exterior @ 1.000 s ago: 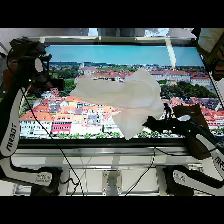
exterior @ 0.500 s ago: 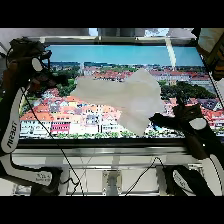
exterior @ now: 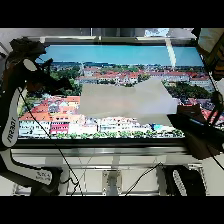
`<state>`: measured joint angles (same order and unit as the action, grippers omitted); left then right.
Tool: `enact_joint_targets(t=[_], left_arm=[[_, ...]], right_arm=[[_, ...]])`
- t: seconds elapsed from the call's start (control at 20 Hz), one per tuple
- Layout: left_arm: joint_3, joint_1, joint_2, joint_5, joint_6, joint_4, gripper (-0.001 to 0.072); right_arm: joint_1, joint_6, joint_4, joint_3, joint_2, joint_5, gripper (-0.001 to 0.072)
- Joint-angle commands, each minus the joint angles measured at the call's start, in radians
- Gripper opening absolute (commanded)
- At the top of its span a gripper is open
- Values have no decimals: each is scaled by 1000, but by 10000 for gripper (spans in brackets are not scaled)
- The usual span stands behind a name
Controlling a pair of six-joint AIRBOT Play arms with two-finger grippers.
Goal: Fold the shirts.
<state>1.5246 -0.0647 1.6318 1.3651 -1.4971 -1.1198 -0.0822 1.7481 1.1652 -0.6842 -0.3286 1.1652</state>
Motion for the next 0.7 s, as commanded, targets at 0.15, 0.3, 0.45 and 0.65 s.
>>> enact_joint_targets(t=[0.15,0.3,0.45,0.65], left_arm=[[-151,49,5,289,114,95,686],[-262,99,5,245,145,143,686],[-331,148,5,151,144,105,686],[-369,179,5,25,179,74,685]], right_arm=[[1,79,156,-67,48,140,27],[1,79,155,-67,48,138,26],[1,79,149,-67,48,137,27],[1,79,136,-67,48,137,26]])
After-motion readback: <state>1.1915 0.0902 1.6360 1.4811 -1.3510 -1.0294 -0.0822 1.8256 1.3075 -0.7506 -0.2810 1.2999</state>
